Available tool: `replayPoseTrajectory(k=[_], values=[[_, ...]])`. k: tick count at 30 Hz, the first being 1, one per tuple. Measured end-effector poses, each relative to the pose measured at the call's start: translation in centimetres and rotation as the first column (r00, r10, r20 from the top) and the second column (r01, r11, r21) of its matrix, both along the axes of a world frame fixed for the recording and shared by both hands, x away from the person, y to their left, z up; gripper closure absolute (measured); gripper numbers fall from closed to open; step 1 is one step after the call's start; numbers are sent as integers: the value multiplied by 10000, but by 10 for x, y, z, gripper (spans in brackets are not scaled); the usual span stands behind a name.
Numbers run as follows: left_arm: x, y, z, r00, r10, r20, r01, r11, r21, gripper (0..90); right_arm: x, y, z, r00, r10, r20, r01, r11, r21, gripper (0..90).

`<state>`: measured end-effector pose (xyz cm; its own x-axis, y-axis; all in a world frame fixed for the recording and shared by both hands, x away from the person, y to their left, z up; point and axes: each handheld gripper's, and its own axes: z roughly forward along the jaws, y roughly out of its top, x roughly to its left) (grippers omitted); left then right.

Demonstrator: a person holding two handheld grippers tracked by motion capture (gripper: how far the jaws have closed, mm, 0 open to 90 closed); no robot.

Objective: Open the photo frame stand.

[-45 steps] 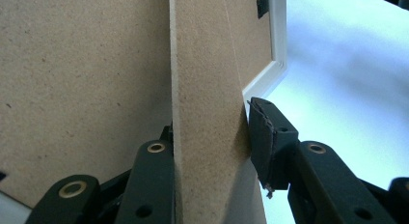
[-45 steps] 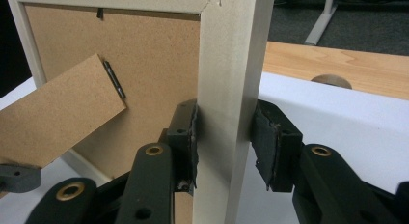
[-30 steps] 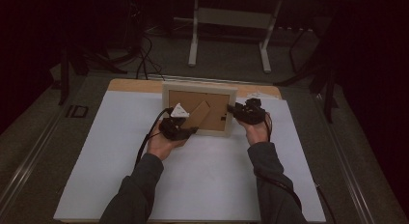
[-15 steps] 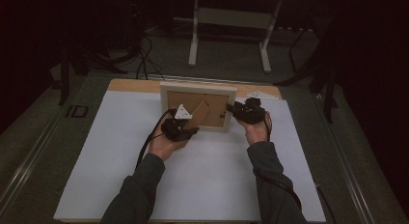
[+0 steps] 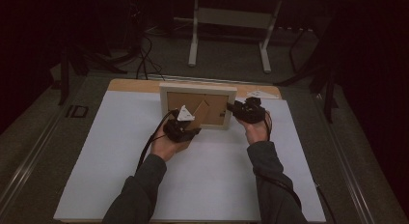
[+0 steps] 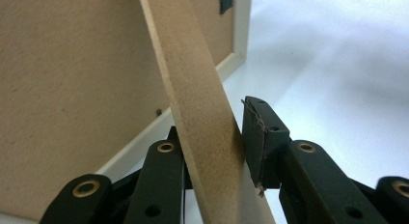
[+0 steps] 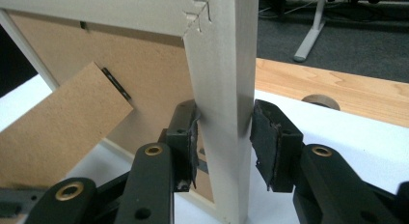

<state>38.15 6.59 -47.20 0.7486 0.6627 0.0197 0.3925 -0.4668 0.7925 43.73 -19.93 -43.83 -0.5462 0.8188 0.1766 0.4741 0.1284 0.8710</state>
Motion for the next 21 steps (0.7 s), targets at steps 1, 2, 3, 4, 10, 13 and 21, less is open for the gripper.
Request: replayPoseTrajectory(k=[1, 2, 3, 4, 10, 13, 21], values=[[0, 0, 0, 10000, 95, -20, -95, 10000, 5, 713, -1, -1, 1, 10000, -17, 76, 16, 9999, 126, 705], [1, 0, 0, 10000, 93, -30, -93, 10000, -10, 713, -2, -3, 4, 9998, -60, 183, 55, 9996, 275, 715], [1, 0, 0, 10000, 82, -39, -82, 10000, -16, 713, -2, -4, 7, 9998, -29, 185, 21, 9992, 411, 718], [2, 1, 0, 9999, 92, -65, -93, 10000, -15, 714, -2, -4, 9, 9998, 11, 193, -18, 9994, 346, 718], [0, 1, -3, 9998, 139, -123, -138, 9999, 84, 718, -3, -5, 9, 9999, 80, 132, -82, 9999, 139, 696], [-1, 1, -4, 9999, 101, -82, -100, 9999, 117, 722, -4, -4, 6, 9997, 188, 141, -190, 9998, 105, 671], [-7, -1, -6, 10000, 3, 8, -3, 10000, -11, 725, -9, -3, 1, 9995, 260, 175, -261, 9997, 41, 634]])
